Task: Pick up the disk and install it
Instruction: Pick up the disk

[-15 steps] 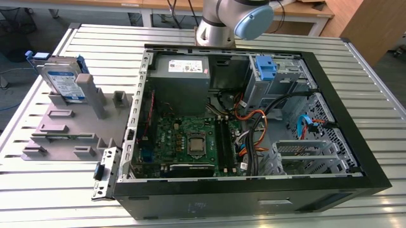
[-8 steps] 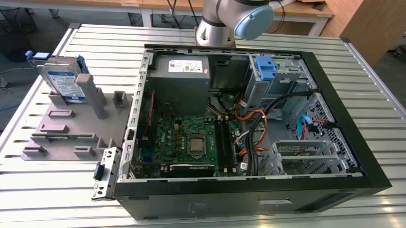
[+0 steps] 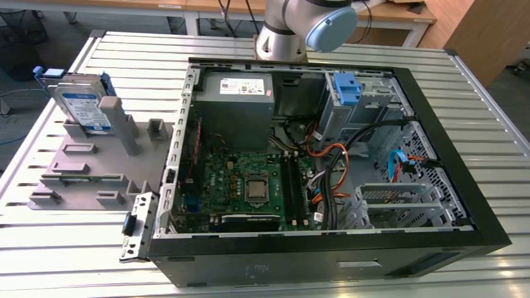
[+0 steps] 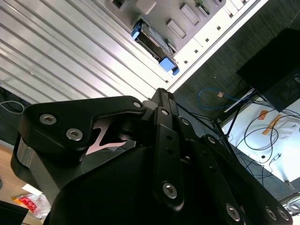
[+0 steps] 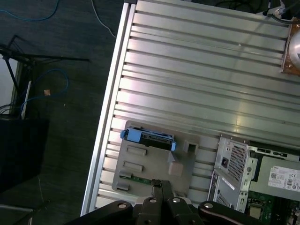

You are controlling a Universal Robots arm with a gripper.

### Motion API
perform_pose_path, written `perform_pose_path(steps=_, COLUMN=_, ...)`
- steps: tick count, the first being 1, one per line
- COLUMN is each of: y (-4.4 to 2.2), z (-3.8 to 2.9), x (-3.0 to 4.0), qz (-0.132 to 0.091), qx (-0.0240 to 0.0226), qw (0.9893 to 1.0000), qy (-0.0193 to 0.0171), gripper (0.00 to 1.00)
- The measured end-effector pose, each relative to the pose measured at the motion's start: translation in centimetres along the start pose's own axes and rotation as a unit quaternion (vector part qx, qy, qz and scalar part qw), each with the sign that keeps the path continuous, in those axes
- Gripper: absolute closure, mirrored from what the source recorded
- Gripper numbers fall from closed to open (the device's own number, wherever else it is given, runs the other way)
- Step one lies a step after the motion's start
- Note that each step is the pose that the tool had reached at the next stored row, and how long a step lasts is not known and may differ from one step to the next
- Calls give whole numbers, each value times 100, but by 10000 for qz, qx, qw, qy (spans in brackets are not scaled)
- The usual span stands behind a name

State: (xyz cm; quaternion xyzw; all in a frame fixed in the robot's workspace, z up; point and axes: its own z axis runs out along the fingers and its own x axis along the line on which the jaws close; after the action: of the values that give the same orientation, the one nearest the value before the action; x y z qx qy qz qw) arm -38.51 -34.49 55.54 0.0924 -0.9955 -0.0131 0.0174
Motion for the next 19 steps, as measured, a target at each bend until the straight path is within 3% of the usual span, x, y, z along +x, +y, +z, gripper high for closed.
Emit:
perform_pose_path(steps=6, y=0, z=0, x=0, qz=-201, qx=7, qw=9998, qy=6, gripper=89)
perform_pose_path(steps=11, y=0, z=2, x=0, qz=-458, qx=15, qw=9990, qy=13, gripper=89)
perform_pose_path(steps=19, y=0, z=2, x=0, qz=-491, qx=16, qw=9988, qy=14, gripper=89)
